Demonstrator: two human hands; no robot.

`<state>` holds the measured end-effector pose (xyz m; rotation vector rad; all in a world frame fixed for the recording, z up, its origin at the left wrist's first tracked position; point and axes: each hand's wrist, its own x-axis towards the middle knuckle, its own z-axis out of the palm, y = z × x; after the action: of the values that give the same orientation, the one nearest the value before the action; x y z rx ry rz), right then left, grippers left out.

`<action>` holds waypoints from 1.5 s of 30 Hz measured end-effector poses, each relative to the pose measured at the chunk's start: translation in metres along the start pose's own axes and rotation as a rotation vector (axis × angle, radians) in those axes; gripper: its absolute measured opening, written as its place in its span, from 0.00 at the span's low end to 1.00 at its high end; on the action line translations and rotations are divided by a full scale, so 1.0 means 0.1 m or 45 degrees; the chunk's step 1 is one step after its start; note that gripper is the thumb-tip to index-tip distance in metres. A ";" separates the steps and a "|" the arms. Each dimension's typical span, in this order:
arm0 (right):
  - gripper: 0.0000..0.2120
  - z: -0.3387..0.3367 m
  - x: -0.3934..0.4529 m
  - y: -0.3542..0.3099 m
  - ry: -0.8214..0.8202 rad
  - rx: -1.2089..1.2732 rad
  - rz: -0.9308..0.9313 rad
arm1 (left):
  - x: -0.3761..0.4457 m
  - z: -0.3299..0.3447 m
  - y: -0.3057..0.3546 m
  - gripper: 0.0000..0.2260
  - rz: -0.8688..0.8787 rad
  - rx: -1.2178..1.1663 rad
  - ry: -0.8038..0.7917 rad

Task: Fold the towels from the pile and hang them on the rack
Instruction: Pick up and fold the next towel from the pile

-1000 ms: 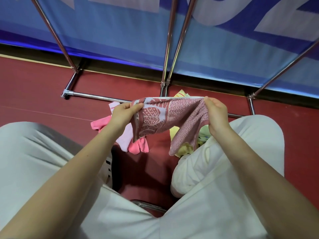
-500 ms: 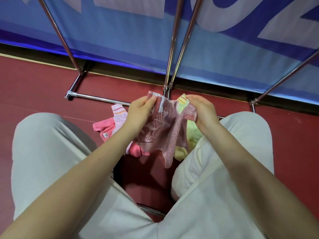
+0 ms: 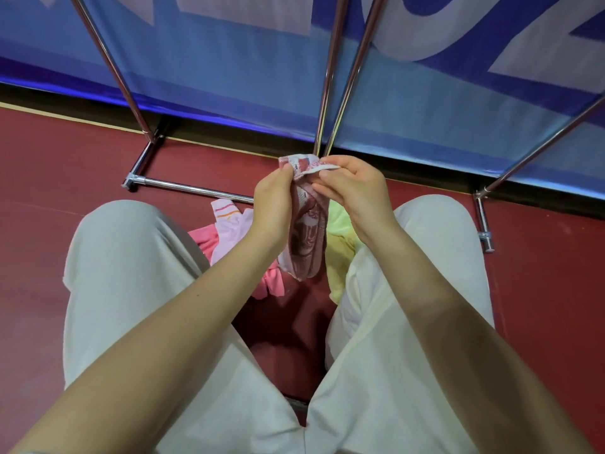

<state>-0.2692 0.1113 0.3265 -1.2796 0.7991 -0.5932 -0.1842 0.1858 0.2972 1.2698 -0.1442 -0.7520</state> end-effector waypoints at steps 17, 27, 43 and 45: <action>0.07 -0.05 -0.06 0.06 0.134 -0.558 -0.464 | -0.07 -0.04 -0.04 0.13 0.255 0.098 0.023; 0.06 0.03 -0.05 0.11 0.075 -0.425 -0.379 | -0.01 -0.03 -0.06 0.11 0.142 -0.023 0.011; 0.09 -0.02 0.04 0.20 0.340 -0.431 -0.254 | -0.17 0.10 -0.06 0.10 0.070 0.017 -0.205; 0.09 -0.03 0.04 0.21 0.338 -0.425 -0.244 | -0.16 0.08 -0.08 0.09 0.116 0.050 -0.309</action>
<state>-0.2697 0.1107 0.3053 -1.6164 1.0330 -0.8198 -0.2037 0.1880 0.2978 1.1976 -0.4131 -0.8260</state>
